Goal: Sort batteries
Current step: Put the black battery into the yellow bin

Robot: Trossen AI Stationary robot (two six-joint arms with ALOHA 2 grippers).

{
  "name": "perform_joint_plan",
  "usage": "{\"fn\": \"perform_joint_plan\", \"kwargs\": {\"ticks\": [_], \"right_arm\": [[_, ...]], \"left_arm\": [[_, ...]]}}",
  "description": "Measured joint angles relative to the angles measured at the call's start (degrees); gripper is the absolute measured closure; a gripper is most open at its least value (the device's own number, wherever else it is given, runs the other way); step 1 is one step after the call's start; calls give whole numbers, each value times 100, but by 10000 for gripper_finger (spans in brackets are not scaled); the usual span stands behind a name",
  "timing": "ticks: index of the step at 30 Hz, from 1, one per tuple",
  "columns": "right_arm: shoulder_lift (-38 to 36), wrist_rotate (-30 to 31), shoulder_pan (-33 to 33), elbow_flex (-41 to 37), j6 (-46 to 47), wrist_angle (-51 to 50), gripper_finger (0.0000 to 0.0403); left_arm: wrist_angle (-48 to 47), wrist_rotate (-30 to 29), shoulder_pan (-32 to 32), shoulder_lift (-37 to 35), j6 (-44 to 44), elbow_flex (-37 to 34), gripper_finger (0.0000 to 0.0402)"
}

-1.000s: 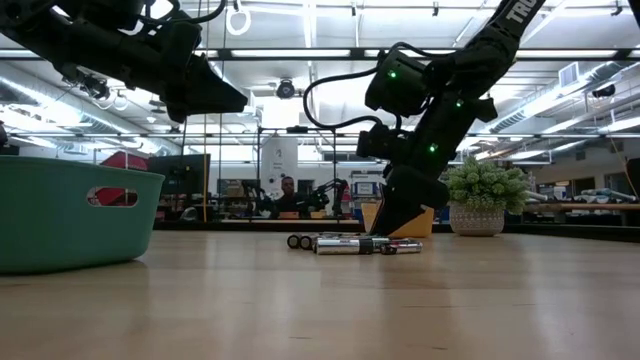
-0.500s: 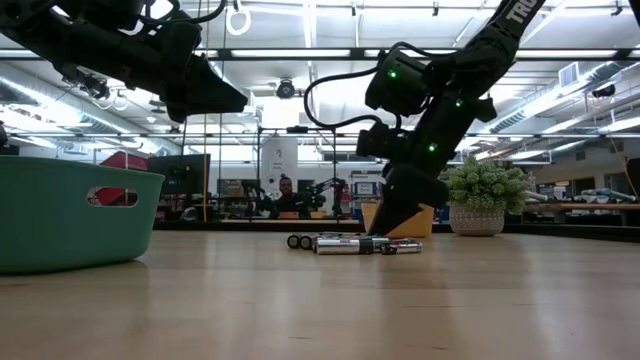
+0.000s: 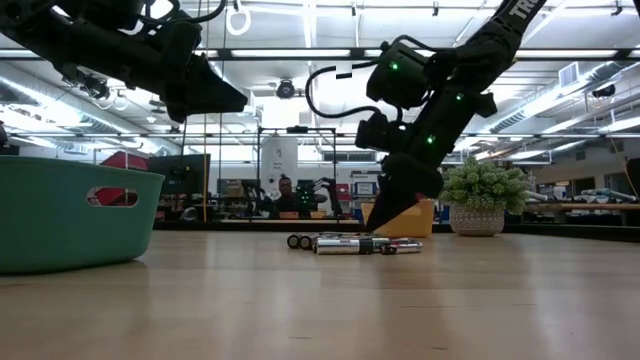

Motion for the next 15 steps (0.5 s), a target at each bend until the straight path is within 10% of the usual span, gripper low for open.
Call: {"fn": "perform_joint_plan", "kwargs": {"ticks": [15], "right_arm": [[-21,130,140,2,-237,838,377]], "left_arm": [[0,0,0,0,0,0,282]]}}
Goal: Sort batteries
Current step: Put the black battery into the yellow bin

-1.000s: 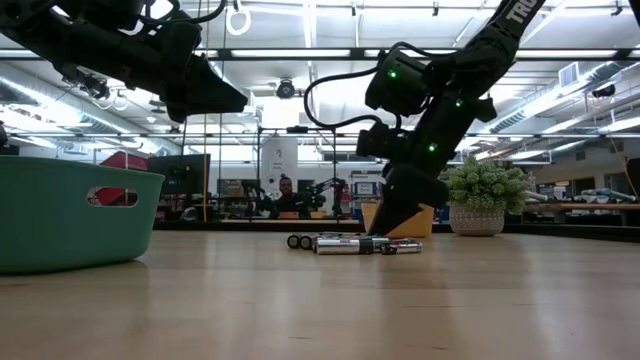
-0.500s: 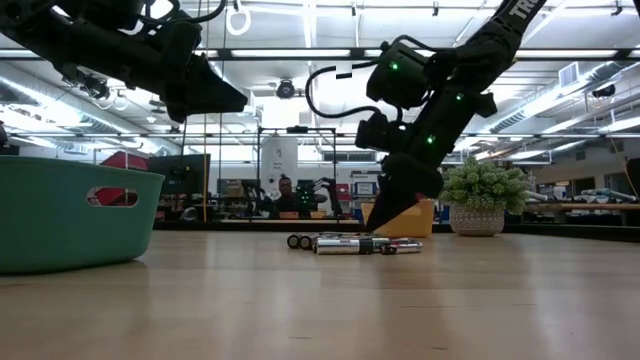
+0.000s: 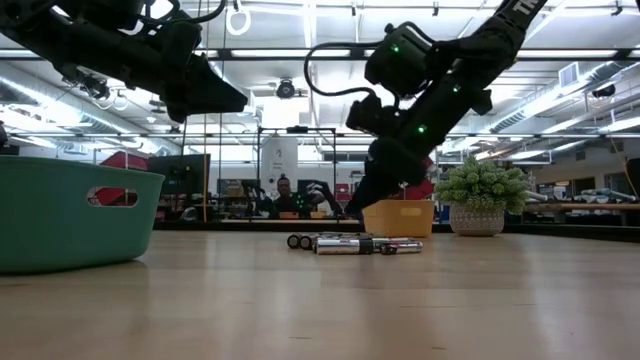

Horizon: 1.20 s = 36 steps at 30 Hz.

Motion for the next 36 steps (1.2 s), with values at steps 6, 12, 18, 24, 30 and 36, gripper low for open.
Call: {"fn": "perform_joint_plan", "kwargs": {"ticks": [6,12,18,24,30,36], "right_arm": [[19,195,52,0,-41,188,341],[21,353,50,0,30,196,314],[23,361,56,0,150,309,307],[23,367,106,0,256,411,307],[23,411,125,-153,249,692,308],[23,544,125,-704,294,1529,308]], "left_arm": [[-11,0,0,0,0,0,282],[-61,1,0,0,0,0,282],[-110,0,0,0,0,0,282],[-111,2,0,0,0,0,282],[-111,2,0,0,0,0,282],[-120,2,0,0,0,0,282]]}}
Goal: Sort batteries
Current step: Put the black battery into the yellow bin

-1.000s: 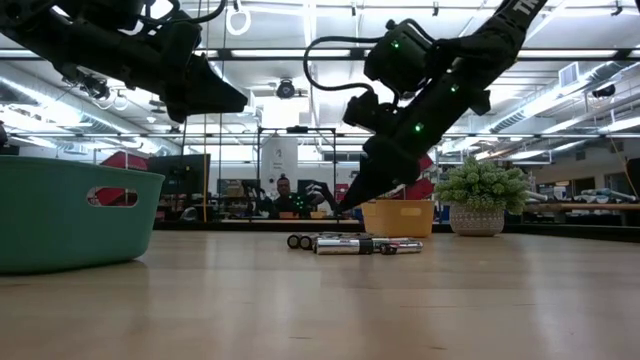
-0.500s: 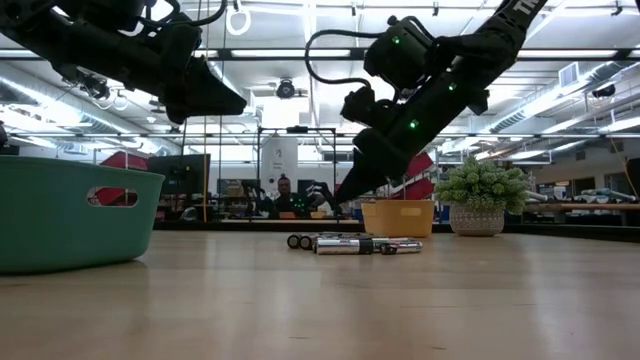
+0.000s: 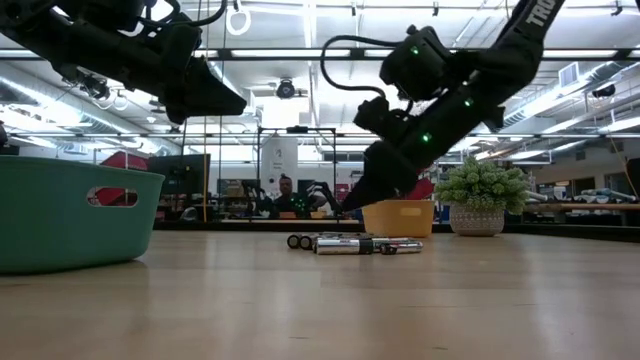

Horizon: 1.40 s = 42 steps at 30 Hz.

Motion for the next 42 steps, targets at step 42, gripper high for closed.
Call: {"fn": "perform_joint_plan", "kwargs": {"ticks": [42], "right_arm": [[0,33,98,-288,222,94,277]], "left_arm": [[1,0,0,0,0,0,282]]}}
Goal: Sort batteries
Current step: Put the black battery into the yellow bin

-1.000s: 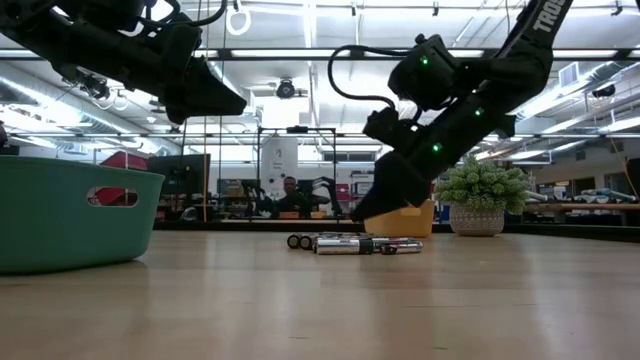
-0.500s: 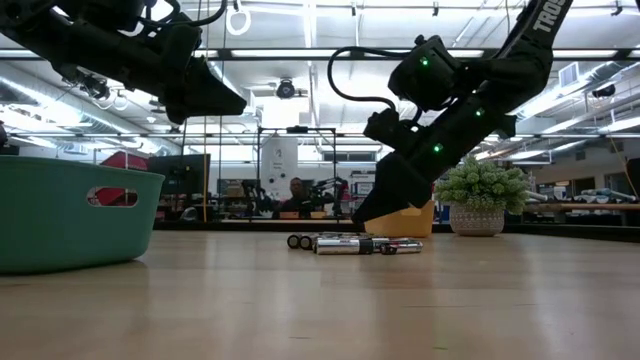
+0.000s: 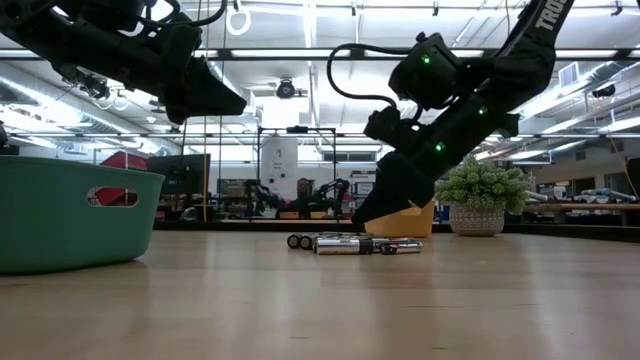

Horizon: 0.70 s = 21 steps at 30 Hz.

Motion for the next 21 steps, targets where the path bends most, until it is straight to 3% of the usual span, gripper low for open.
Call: {"fn": "perform_joint_plan", "kwargs": {"ticks": [21], "right_arm": [[11,0,-2,0,44,-19,276]], "left_arm": [[-1,0,0,0,0,0,282]]}}
